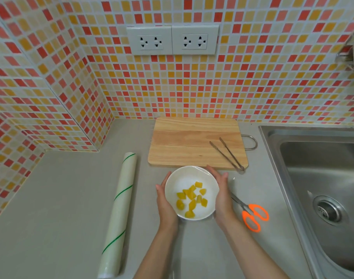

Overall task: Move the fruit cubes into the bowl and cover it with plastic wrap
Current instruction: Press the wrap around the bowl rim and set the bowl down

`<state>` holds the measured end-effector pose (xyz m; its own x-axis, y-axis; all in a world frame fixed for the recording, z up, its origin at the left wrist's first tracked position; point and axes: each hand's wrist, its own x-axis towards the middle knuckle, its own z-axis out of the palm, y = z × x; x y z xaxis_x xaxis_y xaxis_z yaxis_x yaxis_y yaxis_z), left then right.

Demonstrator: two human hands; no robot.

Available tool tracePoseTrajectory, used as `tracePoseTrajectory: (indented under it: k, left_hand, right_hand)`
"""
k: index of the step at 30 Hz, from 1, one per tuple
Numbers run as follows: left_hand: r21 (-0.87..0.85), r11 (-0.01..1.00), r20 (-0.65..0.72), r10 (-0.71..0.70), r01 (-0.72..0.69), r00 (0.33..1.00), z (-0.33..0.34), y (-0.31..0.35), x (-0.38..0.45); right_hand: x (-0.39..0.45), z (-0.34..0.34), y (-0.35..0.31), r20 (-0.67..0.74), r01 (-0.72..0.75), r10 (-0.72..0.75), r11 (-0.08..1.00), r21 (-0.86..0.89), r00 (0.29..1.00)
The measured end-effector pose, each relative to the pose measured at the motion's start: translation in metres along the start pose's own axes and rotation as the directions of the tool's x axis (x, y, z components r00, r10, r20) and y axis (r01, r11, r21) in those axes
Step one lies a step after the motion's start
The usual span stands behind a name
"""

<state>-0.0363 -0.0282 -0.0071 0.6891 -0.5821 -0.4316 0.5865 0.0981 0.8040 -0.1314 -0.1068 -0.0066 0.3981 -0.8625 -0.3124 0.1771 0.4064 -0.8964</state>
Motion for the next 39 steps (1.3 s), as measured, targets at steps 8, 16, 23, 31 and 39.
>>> tracePoseTrajectory:
  k: [8, 16, 23, 31, 39]
  left_hand:
    - [-0.069, 0.991, -0.285, 0.094, -0.118, 0.954, 0.008, -0.006, 0.001]
    - [0.028, 0.98, -0.448, 0.19, -0.199, 0.874, 0.005, -0.003, -0.004]
    - [-0.062, 0.997, -0.258, 0.03, -0.047, 0.966, 0.015, -0.018, -0.018]
    - [-0.136, 0.99, -0.199, 0.008, -0.036, 0.98, 0.021, -0.009, -0.017]
    - [0.002, 0.995, -0.274, 0.098, -0.101, 0.957, 0.022, -0.003, -0.022]
  right_hand:
    - [0.003, 0.007, 0.011, -0.203, -0.052, 0.087, 0.984, 0.172, 0.975]
    - [-0.002, 0.008, 0.013, -0.303, 0.072, -0.055, 0.996, 0.045, 0.951]
    - [-0.003, 0.014, 0.006, -0.207, 0.147, -0.142, 0.989, 0.009, 0.968]
    - [-0.008, 0.023, 0.011, -0.292, 0.083, -0.049, 0.991, 0.105, 0.955]
    - [-0.003, 0.02, 0.009, -0.405, 0.066, -0.02, 0.993, 0.101, 0.914]
